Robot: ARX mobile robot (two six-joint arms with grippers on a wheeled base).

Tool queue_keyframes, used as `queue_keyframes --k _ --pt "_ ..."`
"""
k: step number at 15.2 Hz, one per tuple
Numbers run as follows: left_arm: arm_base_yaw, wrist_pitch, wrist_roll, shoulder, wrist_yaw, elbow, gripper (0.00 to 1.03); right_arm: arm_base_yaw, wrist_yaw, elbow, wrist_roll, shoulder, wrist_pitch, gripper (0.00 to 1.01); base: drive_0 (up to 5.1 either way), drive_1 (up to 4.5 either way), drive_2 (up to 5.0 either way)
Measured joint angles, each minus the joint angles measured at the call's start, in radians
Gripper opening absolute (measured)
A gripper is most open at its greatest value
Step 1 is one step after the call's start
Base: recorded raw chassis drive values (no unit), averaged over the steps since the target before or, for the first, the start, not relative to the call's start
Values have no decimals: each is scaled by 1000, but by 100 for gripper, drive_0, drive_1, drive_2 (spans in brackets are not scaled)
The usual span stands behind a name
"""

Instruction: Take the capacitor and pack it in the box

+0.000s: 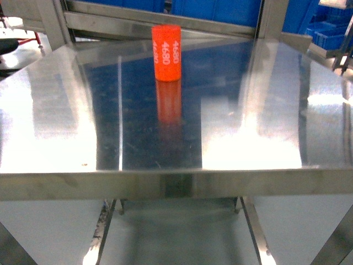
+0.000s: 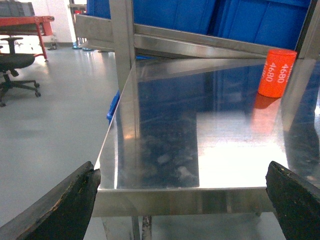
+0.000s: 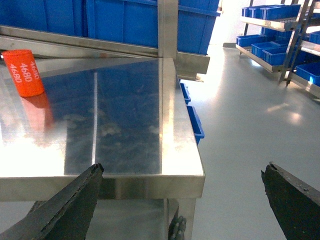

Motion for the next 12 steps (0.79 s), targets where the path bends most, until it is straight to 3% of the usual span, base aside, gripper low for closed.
queue_keyframes --k 12 --pt "0 0 0 0 0 0 98 0 0 0 1 0 0 98 0 0 0"
